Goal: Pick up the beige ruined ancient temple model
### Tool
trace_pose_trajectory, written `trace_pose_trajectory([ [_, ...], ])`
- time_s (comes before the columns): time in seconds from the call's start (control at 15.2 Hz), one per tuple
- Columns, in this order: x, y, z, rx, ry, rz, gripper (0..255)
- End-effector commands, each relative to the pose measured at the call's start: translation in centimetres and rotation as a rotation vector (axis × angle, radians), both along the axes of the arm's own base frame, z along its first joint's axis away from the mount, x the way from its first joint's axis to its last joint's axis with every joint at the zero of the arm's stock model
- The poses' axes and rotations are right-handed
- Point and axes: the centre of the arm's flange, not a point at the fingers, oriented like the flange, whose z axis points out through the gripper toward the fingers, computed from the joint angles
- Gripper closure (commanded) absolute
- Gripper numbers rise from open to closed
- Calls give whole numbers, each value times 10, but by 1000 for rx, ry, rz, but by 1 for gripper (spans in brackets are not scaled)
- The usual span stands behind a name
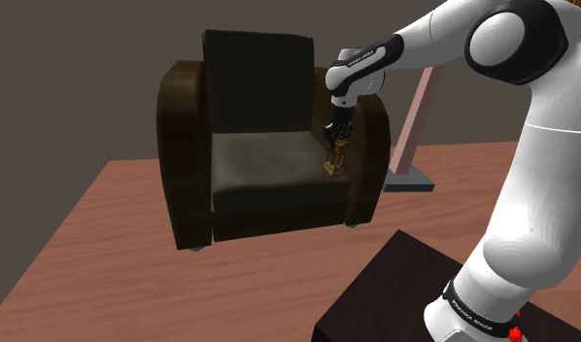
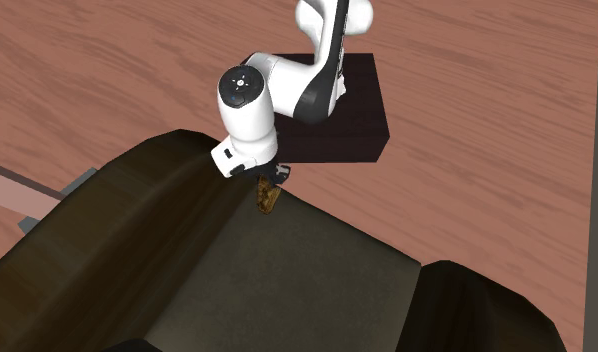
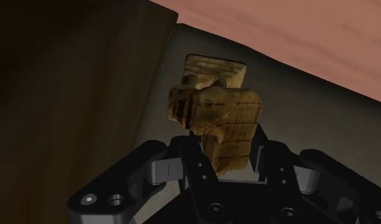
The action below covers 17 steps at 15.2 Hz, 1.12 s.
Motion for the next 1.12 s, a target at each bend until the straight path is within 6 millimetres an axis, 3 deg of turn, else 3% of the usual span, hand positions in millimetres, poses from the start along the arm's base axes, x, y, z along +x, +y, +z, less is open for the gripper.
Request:
trace_pose_trajectory([
  [0.0, -1, 0, -2, 1, 4, -1, 255],
  [0.4, -1, -1, -1, 1, 4, -1, 255],
  [1.06, -1, -1, 51, 1, 4, -1, 255],
])
